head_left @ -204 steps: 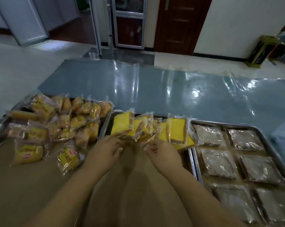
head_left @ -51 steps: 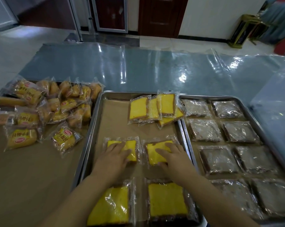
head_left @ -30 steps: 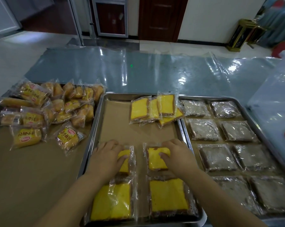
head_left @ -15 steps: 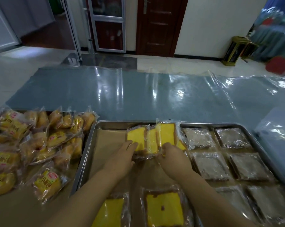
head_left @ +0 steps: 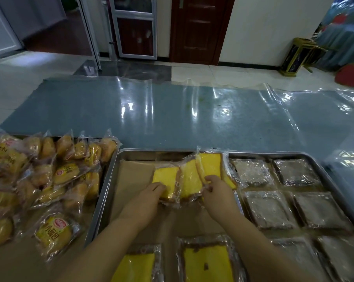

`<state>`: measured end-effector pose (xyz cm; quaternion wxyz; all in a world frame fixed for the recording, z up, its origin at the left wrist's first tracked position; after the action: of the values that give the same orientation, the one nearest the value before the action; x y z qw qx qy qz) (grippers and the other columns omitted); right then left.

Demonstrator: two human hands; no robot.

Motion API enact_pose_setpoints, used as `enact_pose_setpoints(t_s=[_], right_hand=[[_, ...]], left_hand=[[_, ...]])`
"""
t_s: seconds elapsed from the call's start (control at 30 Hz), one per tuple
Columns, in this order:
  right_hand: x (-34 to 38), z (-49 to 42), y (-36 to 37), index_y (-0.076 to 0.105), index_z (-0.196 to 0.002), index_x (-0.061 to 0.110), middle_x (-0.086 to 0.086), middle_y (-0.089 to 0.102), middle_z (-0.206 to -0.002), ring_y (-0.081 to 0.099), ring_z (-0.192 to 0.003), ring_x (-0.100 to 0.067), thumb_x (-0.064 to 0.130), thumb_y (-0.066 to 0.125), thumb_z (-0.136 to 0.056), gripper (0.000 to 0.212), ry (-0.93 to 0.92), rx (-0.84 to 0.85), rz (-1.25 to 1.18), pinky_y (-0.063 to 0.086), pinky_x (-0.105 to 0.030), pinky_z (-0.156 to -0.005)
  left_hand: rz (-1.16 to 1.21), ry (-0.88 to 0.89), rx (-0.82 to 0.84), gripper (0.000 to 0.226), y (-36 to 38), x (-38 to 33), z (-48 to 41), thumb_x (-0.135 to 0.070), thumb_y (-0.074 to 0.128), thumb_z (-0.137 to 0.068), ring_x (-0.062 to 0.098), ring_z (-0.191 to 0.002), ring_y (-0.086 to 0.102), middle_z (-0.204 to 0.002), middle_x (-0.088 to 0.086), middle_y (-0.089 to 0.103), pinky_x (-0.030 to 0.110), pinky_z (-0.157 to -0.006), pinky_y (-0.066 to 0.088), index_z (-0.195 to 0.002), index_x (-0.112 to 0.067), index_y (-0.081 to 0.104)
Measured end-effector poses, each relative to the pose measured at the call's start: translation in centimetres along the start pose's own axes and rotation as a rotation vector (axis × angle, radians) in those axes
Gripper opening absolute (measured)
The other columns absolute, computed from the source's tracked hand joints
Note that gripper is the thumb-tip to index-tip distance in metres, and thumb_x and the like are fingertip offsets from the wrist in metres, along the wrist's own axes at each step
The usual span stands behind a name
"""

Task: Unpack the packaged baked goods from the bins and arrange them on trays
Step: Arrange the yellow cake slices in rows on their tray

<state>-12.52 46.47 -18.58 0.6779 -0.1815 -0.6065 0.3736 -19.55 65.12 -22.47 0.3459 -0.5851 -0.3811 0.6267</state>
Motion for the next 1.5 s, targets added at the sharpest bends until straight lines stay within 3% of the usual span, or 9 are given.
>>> enact_pose_setpoints(t_s=[0.1,0.27,0.53,0.73,0.87,0.97,1.1,1.3,1.5], right_hand=[[0.0,0.2,-0.8,0.048,-0.131,0.019,-0.002,0.054,-0.107,0.056,-0.07,-0.009,0.006,0.044,-0.095,0.038,-0.024,-0.064,-0.051,0.038,-0.015,-0.048],[0.7,0.4,-1.6,0.051,-0.126,0.023,-0.006,0.058,-0.109,0.063,-0.074,-0.019,0.004,0.042,-0.096,0.038,-0.048,-0.139,-0.121,0.057,-0.04,-0.061],[3.1,-0.9,-1.4,0.049,-0.113,0.022,0.005,0.057,-0.099,0.057,-0.08,-0.012,0.01,0.044,-0.096,0.021,-0.122,-0.235,-0.192,0.039,-0.021,-0.056],[4.3,-3.4,0.4,0.054,-0.107,0.019,0.008,0.055,-0.085,0.053,-0.066,-0.009,0.0,0.04,-0.092,0.028,-0.073,-0.061,-0.1,0.036,-0.021,-0.047],[5.7,-5.3,2.5,0.061,-0.115,0.018,-0.005,0.062,-0.093,0.054,-0.064,-0.014,0.004,0.043,-0.095,0.03,-0.067,0.101,0.053,0.035,-0.02,-0.044],[7.0,-6.2,4.5,0.057,-0.127,0.016,-0.01,0.045,-0.137,0.058,-0.102,-0.024,-0.003,0.049,-0.091,0.042,-0.159,0.258,0.211,0.047,-0.018,-0.071],[7.8,-5.9,6.7,0.036,-0.143,0.013,-0.009,0.011,-0.156,0.02,-0.142,-0.022,-0.002,0.044,-0.093,0.052,-0.31,0.406,0.188,0.026,-0.012,-0.097],[6.1,-4.7,4.9,0.049,-0.132,0.017,0.0,0.039,-0.137,0.045,-0.112,-0.009,0.009,0.05,-0.092,0.041,-0.444,0.12,0.198,0.03,-0.012,-0.087],[3.1,-3.4,1.6,0.061,-0.115,0.013,-0.002,0.054,-0.119,0.048,-0.107,-0.017,0.011,0.059,-0.087,0.029,-0.465,-0.085,0.237,0.036,-0.022,-0.086]], left_hand=[[0.015,0.016,0.03,0.057,-0.7,1.5,2.3,-0.005,0.05,-0.088,0.01,-0.131,0.035,-0.148,-0.01,0.033,0.019,-0.103,0.024,-0.136,-0.035,0.042],[-0.11,0.028,0.26,0.05,-1.4,3.4,4.7,-0.013,0.054,-0.088,0.018,-0.142,0.012,-0.153,-0.012,0.02,0.03,-0.115,0.016,-0.13,-0.039,0.045],[-0.186,0.101,0.144,0.04,-1.4,2.4,5.5,-0.034,0.056,-0.09,0.013,-0.137,0.025,-0.144,-0.006,0.04,0.021,-0.11,0.013,-0.127,-0.021,0.054],[-0.149,0.147,0.237,0.046,-1.1,3.3,6.0,-0.015,0.049,-0.093,0.015,-0.144,0.003,-0.151,-0.009,0.024,0.022,-0.113,0.005,-0.137,-0.028,0.044],[-0.13,0.161,0.226,0.04,-1.9,3.4,5.8,-0.018,0.05,-0.09,0.012,-0.142,0.011,-0.146,-0.008,0.034,0.016,-0.11,0.005,-0.129,-0.026,0.054],[-0.137,0.141,0.112,0.029,-2.8,2.9,5.5,-0.029,0.049,-0.09,0.011,-0.127,0.033,-0.131,-0.009,0.05,0.024,-0.107,0.03,-0.116,-0.024,0.063],[-0.127,0.071,-0.047,0.035,-3.6,2.7,3.9,-0.033,0.048,-0.093,0.012,-0.124,0.034,-0.133,-0.006,0.044,0.027,-0.101,0.036,-0.126,-0.024,0.053],[-0.188,-0.035,0.098,0.052,-1.3,2.9,0.9,-0.042,0.032,-0.097,0.018,-0.144,-0.007,-0.157,-0.008,0.003,0.042,-0.114,0.019,-0.146,-0.029,0.018],[-0.299,-0.108,0.095,0.056,-0.6,3.6,0.3,-0.056,0.027,-0.093,0.022,-0.144,0.002,-0.157,-0.004,0.01,0.043,-0.113,0.018,-0.144,-0.032,0.024]])
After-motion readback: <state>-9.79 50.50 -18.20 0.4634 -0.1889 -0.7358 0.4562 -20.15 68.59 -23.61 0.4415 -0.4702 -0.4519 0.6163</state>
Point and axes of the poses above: each hand's wrist, its own z-axis away from the middle knuckle, its own y-axis out of the palm, x = y × z, the point moved 4 cm from there along -z, towards the middle knuckle
